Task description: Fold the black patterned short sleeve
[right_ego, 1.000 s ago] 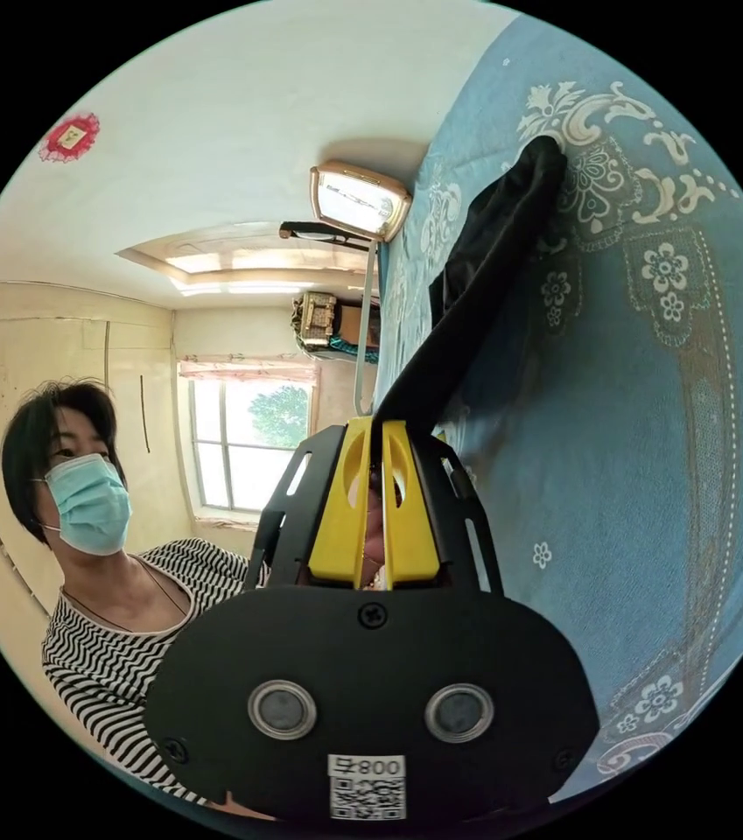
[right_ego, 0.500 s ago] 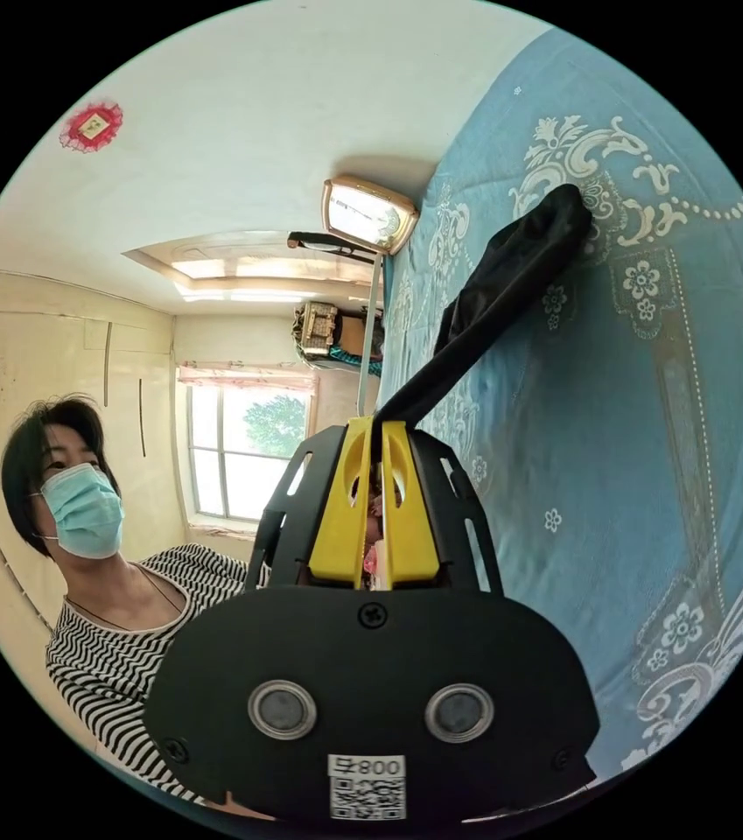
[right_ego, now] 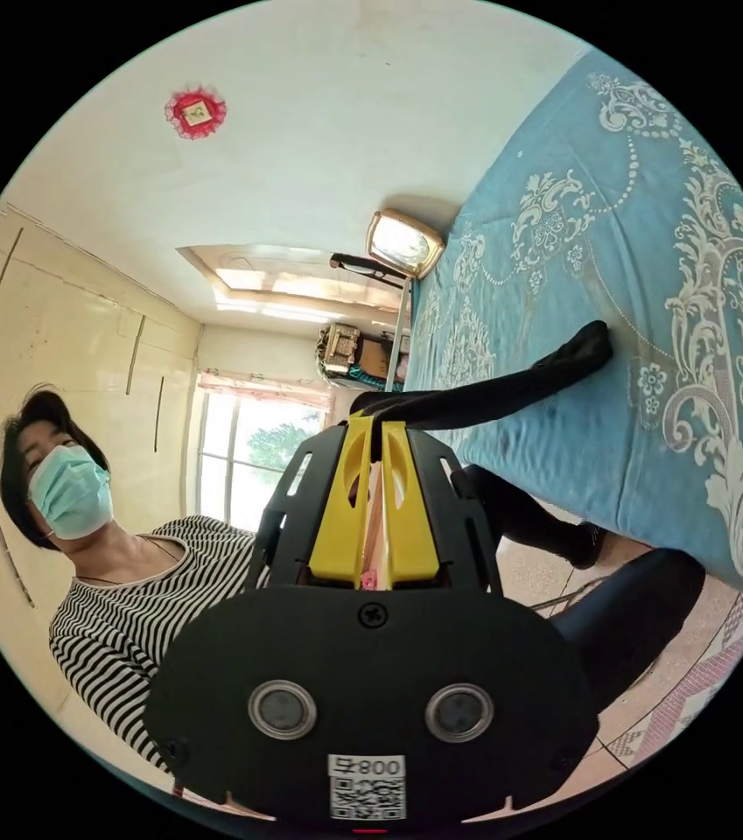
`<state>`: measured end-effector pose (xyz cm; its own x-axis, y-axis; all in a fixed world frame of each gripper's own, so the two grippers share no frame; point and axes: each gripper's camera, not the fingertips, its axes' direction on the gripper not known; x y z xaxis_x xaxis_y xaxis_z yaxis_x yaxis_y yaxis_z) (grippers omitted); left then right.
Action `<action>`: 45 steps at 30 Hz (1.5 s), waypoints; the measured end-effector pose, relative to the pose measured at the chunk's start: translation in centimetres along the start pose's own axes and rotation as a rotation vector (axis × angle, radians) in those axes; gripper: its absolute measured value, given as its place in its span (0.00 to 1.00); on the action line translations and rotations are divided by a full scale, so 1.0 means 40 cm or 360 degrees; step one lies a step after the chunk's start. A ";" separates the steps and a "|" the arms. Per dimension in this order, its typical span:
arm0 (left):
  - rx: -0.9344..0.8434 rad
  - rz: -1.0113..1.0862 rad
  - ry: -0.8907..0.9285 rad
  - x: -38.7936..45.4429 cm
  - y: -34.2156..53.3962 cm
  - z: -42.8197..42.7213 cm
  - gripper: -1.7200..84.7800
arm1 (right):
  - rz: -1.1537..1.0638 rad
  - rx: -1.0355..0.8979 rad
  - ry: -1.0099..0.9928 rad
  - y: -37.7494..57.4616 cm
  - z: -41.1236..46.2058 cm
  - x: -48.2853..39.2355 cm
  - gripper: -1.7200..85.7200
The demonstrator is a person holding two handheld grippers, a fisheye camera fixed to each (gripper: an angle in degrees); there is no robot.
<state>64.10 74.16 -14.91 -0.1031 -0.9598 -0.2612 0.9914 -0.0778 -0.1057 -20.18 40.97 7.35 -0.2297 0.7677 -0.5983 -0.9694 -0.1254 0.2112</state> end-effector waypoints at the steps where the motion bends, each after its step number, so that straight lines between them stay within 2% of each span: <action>1: -0.0044 0.0031 0.0009 0.018 0.017 0.039 0.07 | -0.0020 0.0035 0.0003 0.048 -0.023 -0.016 0.03; 6: -0.0216 0.0151 0.0073 0.074 0.063 0.225 0.07 | -0.0108 0.0205 0.0016 0.225 -0.122 -0.072 0.03; 11: -0.0414 0.0297 0.0020 0.108 0.052 0.519 0.07 | -0.0121 0.0333 0.0125 0.302 -0.254 -0.082 0.03; 18: -0.0453 0.0497 0.0089 0.221 -0.053 0.958 0.07 | -0.0205 0.0437 0.0265 0.173 -0.511 -0.149 0.04; 25: -0.0410 0.0791 0.0299 0.424 -0.086 1.441 0.07 | -0.0450 0.0625 0.0604 0.046 -0.865 -0.405 0.04; 30: -0.0613 0.0754 0.0307 0.370 0.042 1.783 0.06 | -0.0227 0.0670 0.0900 0.096 -1.057 -0.394 0.04; 33: -0.0865 0.0656 0.0179 0.254 0.183 2.008 0.06 | 0.0093 0.0681 0.1046 0.168 -1.153 -0.271 0.04; 35: -0.1144 0.0555 0.0062 0.152 0.306 2.160 0.06 | 0.0432 0.0686 0.1144 0.242 -1.209 -0.138 0.04; 38: -0.1257 0.0492 0.0087 0.081 0.410 2.238 0.06 | 0.0656 0.0678 0.1119 0.329 -1.233 -0.021 0.04; 45: -0.1333 0.0621 0.0065 0.033 0.480 2.333 0.06 | 0.0631 0.0744 0.1116 0.401 -1.240 0.001 0.04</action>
<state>90.57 46.23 72.24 0.2072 -0.8655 -0.4561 0.5756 0.4848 -0.6585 -40.07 7.80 -27.62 -0.6843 0.1486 -0.7139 -0.7102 0.0858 0.6987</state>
